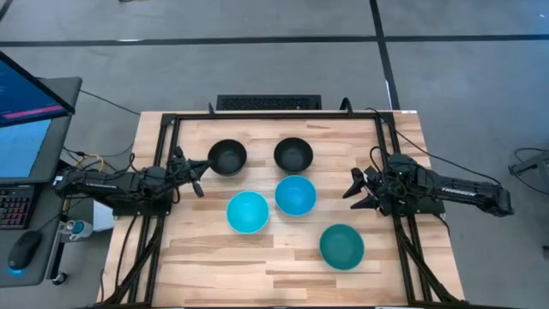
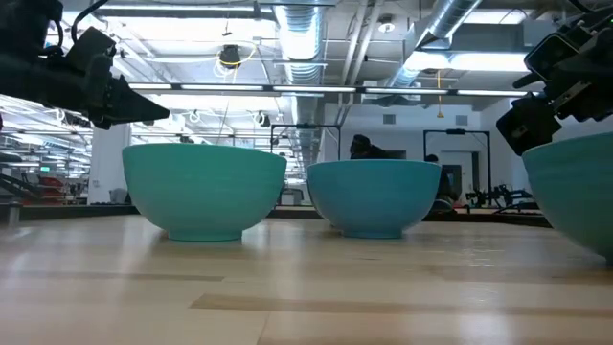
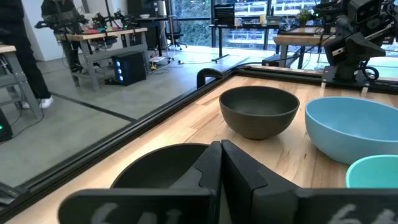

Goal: Nest bowls inside each other

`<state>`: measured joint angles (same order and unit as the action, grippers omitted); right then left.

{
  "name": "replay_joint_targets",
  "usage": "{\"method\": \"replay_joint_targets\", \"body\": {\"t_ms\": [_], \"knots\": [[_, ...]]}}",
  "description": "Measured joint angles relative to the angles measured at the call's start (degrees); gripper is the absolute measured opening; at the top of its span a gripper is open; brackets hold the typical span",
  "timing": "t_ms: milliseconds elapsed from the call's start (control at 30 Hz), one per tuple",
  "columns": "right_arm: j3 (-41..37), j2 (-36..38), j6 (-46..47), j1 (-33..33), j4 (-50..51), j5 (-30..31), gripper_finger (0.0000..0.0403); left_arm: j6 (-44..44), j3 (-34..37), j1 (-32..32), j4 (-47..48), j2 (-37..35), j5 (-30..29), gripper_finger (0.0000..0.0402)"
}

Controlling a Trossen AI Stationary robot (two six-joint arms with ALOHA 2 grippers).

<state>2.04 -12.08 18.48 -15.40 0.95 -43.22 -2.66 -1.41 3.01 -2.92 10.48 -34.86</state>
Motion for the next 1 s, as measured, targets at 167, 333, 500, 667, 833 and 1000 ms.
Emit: {"method": "replay_joint_targets", "body": {"t_ms": [167,333,500,667,833,1000], "knots": [[0.00,0.00,-0.01,0.00,0.00,0.00,0.0255,0.00,0.00,0.01,0.01,0.01,0.00,0.0000],[0.00,0.00,-0.02,0.00,0.00,-0.02,0.0255,0.04,0.00,-0.01,0.00,0.00,-0.01,0.0000],[0.00,0.00,0.00,0.00,-0.01,0.00,0.0255,2.61,0.11,0.01,-1.38,0.02,-1.56,0.0000],[0.00,0.00,0.00,0.00,0.00,0.00,0.0255,-2.56,0.11,-0.01,-1.70,0.01,-1.56,0.0000],[0.00,-0.01,0.00,0.00,-0.01,0.00,0.0255,-17.71,0.11,-0.01,-2.95,0.02,2.28,0.0000],[0.00,-0.02,-1.17,-0.04,0.06,-0.42,0.0255,-37.86,0.11,-0.01,-4.94,0.02,-1.66,0.0000]]}}
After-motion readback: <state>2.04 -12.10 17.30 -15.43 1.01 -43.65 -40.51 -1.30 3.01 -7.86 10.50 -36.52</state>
